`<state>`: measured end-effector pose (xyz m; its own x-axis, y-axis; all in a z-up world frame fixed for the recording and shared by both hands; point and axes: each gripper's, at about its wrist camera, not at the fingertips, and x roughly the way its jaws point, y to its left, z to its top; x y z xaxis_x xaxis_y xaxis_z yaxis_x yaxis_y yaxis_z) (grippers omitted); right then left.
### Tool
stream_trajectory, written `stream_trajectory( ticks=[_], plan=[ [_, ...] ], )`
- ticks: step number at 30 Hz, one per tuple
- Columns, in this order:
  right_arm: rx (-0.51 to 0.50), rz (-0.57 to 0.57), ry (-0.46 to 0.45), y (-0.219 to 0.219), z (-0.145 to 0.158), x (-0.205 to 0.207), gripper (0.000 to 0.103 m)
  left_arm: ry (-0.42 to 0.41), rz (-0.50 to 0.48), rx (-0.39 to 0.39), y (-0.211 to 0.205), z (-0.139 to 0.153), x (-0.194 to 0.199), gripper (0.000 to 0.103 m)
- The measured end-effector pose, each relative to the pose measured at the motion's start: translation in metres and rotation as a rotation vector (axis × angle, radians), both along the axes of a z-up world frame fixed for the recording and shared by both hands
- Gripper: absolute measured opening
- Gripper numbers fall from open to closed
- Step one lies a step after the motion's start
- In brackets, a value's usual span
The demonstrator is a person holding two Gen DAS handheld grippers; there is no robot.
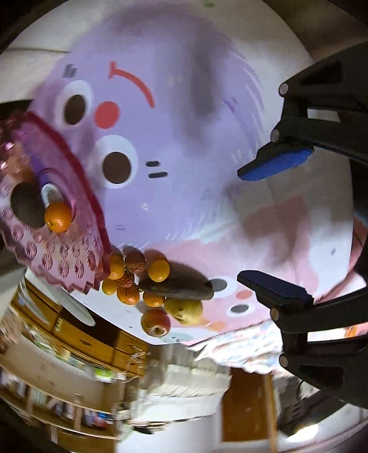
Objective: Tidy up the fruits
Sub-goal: 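Move the right tool to the dark green cucumber while the left tool approaches the pear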
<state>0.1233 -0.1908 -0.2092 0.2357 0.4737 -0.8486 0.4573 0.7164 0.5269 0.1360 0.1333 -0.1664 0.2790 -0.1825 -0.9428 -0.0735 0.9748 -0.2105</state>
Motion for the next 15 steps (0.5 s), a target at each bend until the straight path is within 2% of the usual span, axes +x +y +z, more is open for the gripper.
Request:
stream_trajectory(
  ticks=[2,15],
  plan=[
    [0.04,-0.035,0.017,0.004,-0.005,0.004,0.066,0.003,-0.007,0.003,0.005,-0.001,0.005,0.093],
    [0.207,-0.176,0.069,0.04,-0.04,0.041,0.066,0.056,-0.105,0.028,0.012,-0.022,0.078,0.097]
  ],
)
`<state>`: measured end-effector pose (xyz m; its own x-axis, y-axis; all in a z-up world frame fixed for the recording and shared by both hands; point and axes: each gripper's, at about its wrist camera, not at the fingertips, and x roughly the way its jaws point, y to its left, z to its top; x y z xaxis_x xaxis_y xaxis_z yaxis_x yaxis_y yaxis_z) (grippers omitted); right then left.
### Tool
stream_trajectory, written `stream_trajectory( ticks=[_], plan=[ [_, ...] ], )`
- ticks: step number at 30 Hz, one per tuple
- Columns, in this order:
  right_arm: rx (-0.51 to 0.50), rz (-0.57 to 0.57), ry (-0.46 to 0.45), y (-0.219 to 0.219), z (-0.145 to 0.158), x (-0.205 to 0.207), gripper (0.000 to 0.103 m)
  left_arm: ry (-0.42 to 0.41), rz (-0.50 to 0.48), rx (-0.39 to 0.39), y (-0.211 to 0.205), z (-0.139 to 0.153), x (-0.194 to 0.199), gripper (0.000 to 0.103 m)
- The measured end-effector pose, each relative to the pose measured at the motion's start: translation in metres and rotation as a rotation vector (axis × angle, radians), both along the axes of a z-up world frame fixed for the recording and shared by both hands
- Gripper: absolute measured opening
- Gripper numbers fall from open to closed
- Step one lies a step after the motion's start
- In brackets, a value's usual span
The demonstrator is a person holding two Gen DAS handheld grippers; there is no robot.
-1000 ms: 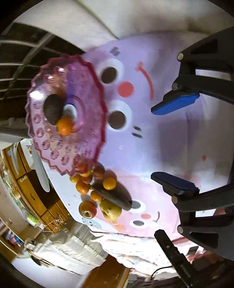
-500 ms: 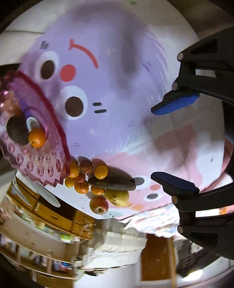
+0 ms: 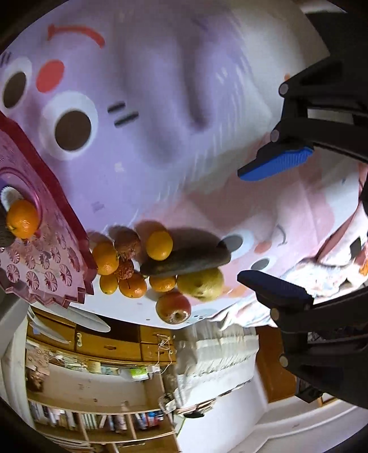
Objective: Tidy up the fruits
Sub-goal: 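Move the right tool to the dark green cucumber while the left tool approaches the pear, then grasp the cucumber with the right tool while the left tool grasps the yellow-green pear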
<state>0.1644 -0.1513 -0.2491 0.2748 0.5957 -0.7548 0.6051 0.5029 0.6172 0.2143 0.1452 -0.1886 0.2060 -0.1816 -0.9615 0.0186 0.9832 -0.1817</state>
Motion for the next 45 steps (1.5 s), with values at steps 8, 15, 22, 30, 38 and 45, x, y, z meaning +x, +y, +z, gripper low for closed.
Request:
stream_trajectory(
  ticks=[8,15,22,30,38,45],
  plan=[
    [0.049,-0.049,0.009,0.018,-0.023,0.032,0.062,0.006,-0.081,0.003,-0.018,-0.021,0.044,0.098],
    [0.083,-0.072,-0.007,0.029,-0.039,0.059,0.049,0.016,-0.098,-0.036,-0.032,-0.047,0.064,0.098],
    [0.072,-0.091,-0.005,0.029,-0.049,0.076,0.04,0.02,-0.087,-0.085,-0.039,-0.066,0.074,0.098],
    [0.083,-0.092,-0.01,0.031,-0.06,0.081,0.038,0.031,-0.073,-0.115,-0.047,-0.08,0.082,0.098],
    [0.054,-0.088,-0.016,0.034,-0.062,0.082,0.038,0.015,-0.057,-0.129,-0.049,-0.09,0.089,0.094],
    [0.033,-0.092,-0.025,0.042,-0.06,0.085,0.034,0.001,-0.067,-0.155,-0.056,-0.096,0.095,0.08]
  ],
)
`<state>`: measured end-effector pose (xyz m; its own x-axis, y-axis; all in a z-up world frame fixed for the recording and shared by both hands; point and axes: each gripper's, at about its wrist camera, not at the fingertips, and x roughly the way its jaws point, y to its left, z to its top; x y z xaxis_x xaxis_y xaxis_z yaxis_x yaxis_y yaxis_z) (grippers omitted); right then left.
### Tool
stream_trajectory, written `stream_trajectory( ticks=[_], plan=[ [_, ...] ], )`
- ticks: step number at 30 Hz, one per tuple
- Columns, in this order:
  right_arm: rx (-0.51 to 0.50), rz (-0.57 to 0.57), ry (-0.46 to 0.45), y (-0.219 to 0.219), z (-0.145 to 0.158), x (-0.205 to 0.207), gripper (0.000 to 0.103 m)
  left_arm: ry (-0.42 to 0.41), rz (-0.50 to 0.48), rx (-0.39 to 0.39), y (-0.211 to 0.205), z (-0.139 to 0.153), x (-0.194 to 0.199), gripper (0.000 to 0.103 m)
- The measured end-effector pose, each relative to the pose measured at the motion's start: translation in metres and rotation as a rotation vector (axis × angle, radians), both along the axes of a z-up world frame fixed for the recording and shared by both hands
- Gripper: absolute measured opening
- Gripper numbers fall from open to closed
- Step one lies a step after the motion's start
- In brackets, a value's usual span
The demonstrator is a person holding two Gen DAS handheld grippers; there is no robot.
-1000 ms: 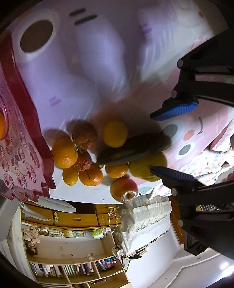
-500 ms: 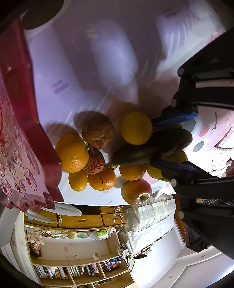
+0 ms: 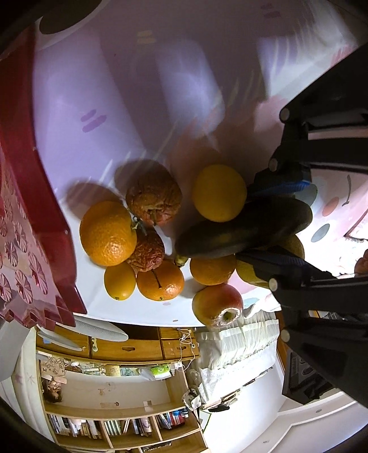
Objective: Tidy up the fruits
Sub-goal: 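Grasp the cucumber with the right tool while the left tool grasps the yellow-green pear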
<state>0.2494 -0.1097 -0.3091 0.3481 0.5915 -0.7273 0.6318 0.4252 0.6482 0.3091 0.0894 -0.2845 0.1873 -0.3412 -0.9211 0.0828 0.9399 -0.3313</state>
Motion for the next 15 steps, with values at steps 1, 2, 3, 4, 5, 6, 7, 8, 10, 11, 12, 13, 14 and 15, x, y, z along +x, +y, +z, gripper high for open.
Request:
stream_trajectory(
  ticks=[1,2,3,4,5,6,7,8,10,11,12,13,14,15],
  plan=[
    [0.0,0.0,-0.001,0.0,0.0,0.0,0.034,0.0,0.0,-0.006,-0.001,-0.001,0.0,0.078],
    [0.0,0.0,-0.001,0.0,0.0,0.0,0.033,0.001,0.0,-0.012,-0.002,-0.001,0.0,0.074],
    [-0.001,0.0,-0.001,0.0,0.0,0.0,0.033,0.001,0.003,-0.014,-0.003,0.0,0.0,0.074],
    [0.0,0.0,-0.001,0.0,0.0,0.0,0.032,0.001,0.006,-0.008,-0.004,0.0,0.0,0.074],
    [0.002,0.002,-0.002,0.001,0.0,0.0,0.032,0.002,0.008,-0.004,-0.005,0.0,0.0,0.074],
    [0.004,0.003,-0.002,0.001,0.0,0.0,0.031,0.003,0.014,-0.002,-0.005,0.0,-0.001,0.073],
    [0.007,0.005,-0.002,0.0,0.0,0.0,0.031,0.005,0.021,-0.001,-0.004,0.0,-0.001,0.073],
    [0.01,0.007,-0.002,0.001,0.0,0.0,0.031,0.008,0.029,0.0,-0.004,0.0,-0.001,0.073],
    [0.017,0.013,0.0,0.001,0.0,0.0,0.03,0.009,0.037,0.012,-0.001,0.002,-0.004,0.073],
    [0.021,0.016,0.001,0.0,0.0,0.0,0.03,0.008,0.039,0.021,-0.002,0.003,-0.005,0.073],
    [0.025,0.019,0.001,0.001,0.0,0.0,0.03,0.007,0.041,0.024,-0.001,0.004,-0.006,0.073],
    [0.026,0.022,0.002,0.0,0.0,0.0,0.03,0.008,0.044,0.026,0.001,0.005,-0.007,0.073],
    [0.026,0.026,0.003,0.0,0.001,-0.001,0.03,0.008,0.048,0.029,0.003,0.006,-0.009,0.073],
    [0.026,0.031,0.002,0.001,0.002,-0.002,0.03,0.008,0.054,0.031,0.005,0.008,-0.011,0.073]
  ],
)
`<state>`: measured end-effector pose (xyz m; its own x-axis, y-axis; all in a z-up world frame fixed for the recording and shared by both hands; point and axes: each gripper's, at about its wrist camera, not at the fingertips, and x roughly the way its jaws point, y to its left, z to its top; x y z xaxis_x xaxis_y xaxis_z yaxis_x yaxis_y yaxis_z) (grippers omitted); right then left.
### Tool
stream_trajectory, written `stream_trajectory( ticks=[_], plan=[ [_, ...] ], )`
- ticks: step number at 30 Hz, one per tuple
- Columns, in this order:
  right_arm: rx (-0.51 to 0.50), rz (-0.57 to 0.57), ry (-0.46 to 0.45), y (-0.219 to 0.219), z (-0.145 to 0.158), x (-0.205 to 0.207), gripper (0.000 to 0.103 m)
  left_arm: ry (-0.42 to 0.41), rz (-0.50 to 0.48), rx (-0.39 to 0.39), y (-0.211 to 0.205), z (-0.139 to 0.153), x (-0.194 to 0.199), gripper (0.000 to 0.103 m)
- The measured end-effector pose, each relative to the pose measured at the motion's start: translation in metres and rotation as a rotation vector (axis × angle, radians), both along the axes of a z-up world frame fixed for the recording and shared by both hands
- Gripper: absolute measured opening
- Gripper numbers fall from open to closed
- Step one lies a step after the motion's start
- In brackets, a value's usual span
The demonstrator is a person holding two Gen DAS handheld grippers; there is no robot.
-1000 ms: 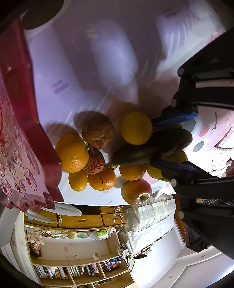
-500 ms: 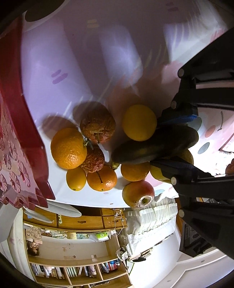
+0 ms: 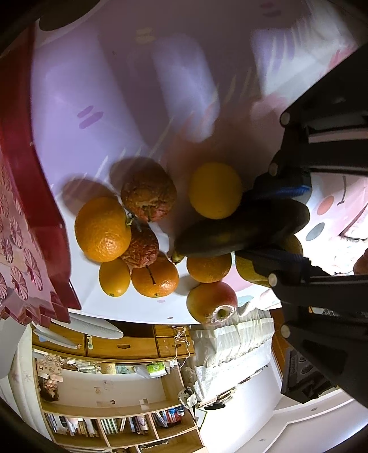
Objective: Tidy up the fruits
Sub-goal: 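Grasp the cucumber with the right tool while the left tool grasps the yellow-green pear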
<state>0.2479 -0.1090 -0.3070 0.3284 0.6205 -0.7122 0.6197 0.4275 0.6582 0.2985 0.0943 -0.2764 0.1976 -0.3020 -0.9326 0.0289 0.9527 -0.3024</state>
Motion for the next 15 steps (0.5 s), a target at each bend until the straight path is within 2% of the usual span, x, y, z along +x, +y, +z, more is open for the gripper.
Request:
stream_trajectory(
  ticks=[8,15],
  plan=[
    [-0.001,0.031,0.003,-0.003,0.013,-0.011,0.029,0.004,0.042,0.003,0.015,0.017,-0.021,0.073],
    [-0.022,0.057,-0.008,-0.012,0.032,-0.024,0.028,-0.011,0.066,-0.001,0.021,0.044,-0.042,0.073]
  ],
)
